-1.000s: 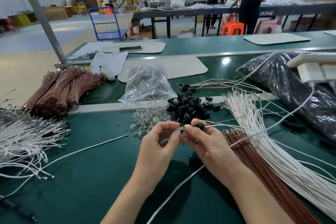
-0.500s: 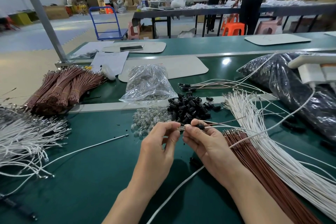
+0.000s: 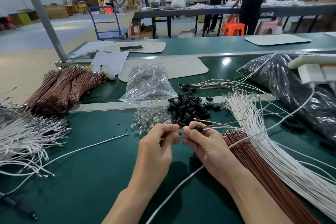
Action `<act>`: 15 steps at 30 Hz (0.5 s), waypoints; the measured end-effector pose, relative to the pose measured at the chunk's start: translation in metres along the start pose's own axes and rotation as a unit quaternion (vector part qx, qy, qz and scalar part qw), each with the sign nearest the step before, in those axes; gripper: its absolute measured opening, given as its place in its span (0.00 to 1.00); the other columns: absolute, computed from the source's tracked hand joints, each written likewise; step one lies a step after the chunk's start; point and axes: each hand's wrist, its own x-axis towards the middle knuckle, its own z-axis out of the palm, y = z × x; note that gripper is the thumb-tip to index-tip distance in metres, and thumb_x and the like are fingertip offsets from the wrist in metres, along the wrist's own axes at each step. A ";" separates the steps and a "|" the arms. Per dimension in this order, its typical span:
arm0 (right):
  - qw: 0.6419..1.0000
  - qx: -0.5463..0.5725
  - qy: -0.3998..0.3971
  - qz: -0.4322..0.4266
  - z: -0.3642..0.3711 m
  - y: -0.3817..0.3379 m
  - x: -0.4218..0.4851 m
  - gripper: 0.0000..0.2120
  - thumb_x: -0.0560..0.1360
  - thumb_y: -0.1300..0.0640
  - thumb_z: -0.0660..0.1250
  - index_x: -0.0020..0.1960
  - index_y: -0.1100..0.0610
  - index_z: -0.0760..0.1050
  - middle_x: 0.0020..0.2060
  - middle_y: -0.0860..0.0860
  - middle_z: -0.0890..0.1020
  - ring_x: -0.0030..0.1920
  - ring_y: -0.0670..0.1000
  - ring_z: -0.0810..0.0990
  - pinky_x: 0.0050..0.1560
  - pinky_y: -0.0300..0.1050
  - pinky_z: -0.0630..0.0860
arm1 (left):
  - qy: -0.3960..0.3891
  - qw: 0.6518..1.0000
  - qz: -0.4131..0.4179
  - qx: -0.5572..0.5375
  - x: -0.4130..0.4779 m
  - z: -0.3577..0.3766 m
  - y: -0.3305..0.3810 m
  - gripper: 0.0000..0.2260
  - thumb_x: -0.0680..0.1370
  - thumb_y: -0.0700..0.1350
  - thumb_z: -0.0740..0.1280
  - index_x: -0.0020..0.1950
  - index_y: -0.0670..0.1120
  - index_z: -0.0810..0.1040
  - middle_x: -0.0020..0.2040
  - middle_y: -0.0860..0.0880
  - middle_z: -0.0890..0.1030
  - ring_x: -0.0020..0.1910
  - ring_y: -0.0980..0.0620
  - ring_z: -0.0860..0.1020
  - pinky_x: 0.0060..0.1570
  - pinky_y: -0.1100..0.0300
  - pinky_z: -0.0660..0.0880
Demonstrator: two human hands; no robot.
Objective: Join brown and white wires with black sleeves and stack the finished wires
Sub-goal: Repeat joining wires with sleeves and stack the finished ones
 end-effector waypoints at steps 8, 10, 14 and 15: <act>1.000 -0.005 0.005 -0.005 0.002 0.002 0.002 0.05 0.65 0.61 0.76 0.38 0.52 0.84 0.36 0.54 0.83 0.38 0.48 0.84 0.42 0.37 0.81 | 0.002 1.000 0.004 -0.018 0.001 0.006 0.001 0.15 0.79 0.34 0.68 0.54 0.56 0.80 0.45 0.58 0.84 0.46 0.56 0.84 0.47 0.69 0.77; 1.000 -0.001 0.008 0.000 0.001 0.000 0.003 0.05 0.65 0.62 0.75 0.38 0.53 0.84 0.36 0.54 0.83 0.37 0.48 0.84 0.41 0.37 0.81 | -0.011 1.000 0.014 -0.016 0.003 0.005 0.003 0.14 0.80 0.39 0.69 0.56 0.59 0.80 0.47 0.59 0.84 0.49 0.56 0.84 0.49 0.67 0.78; 1.000 -0.005 0.011 0.009 -0.001 -0.004 0.002 0.05 0.64 0.61 0.75 0.38 0.53 0.83 0.35 0.54 0.81 0.36 0.48 0.82 0.42 0.39 0.81 | -0.036 0.998 0.041 0.027 0.004 0.000 0.005 0.13 0.79 0.46 0.71 0.62 0.59 0.78 0.52 0.61 0.82 0.53 0.59 0.82 0.52 0.68 0.77; 1.000 -0.008 0.010 0.012 -0.001 -0.004 0.002 0.06 0.64 0.61 0.75 0.39 0.53 0.82 0.36 0.54 0.81 0.36 0.48 0.82 0.42 0.39 0.82 | -0.040 0.997 0.048 0.046 0.004 -0.002 0.006 0.12 0.79 0.48 0.71 0.61 0.59 0.78 0.51 0.61 0.81 0.52 0.59 0.82 0.52 0.67 0.77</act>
